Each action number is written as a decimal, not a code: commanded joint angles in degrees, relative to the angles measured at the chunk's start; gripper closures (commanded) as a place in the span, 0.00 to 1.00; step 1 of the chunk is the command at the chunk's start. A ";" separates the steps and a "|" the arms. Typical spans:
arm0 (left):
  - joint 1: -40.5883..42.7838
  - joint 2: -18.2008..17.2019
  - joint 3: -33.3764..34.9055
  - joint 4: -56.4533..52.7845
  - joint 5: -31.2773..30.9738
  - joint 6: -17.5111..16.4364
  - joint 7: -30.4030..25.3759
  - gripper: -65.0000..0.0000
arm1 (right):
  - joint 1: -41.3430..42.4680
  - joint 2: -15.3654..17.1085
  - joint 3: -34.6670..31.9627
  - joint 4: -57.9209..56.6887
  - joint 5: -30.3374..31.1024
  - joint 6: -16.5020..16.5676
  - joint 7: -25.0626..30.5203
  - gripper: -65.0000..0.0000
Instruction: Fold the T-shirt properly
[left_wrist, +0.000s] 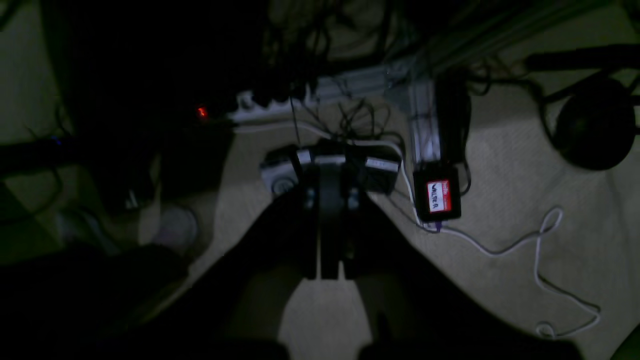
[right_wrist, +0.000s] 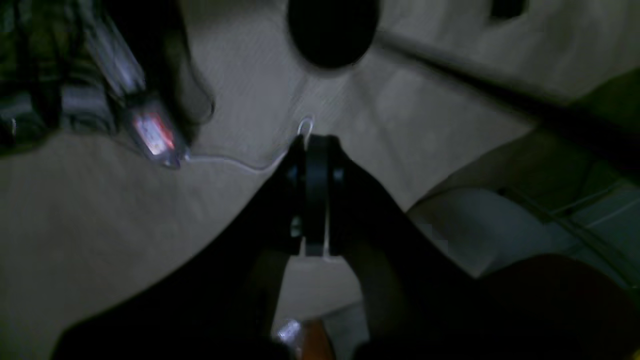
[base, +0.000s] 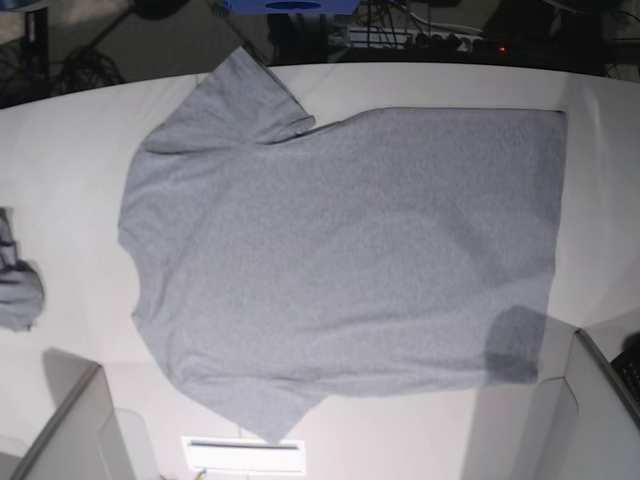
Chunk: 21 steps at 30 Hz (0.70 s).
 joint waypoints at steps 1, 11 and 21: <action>2.96 -0.52 0.01 3.42 -1.61 0.28 -1.31 1.00 | -2.02 -0.37 1.63 4.72 0.12 -0.27 0.27 1.00; 13.07 -6.85 -0.08 32.70 -12.51 0.36 -1.40 1.00 | -5.89 -7.05 4.98 42.87 3.46 -0.27 -10.19 1.00; 11.32 -1.93 -10.98 43.68 -8.46 0.36 -1.40 1.00 | 1.67 -3.27 4.01 51.40 23.60 -0.19 -22.94 1.00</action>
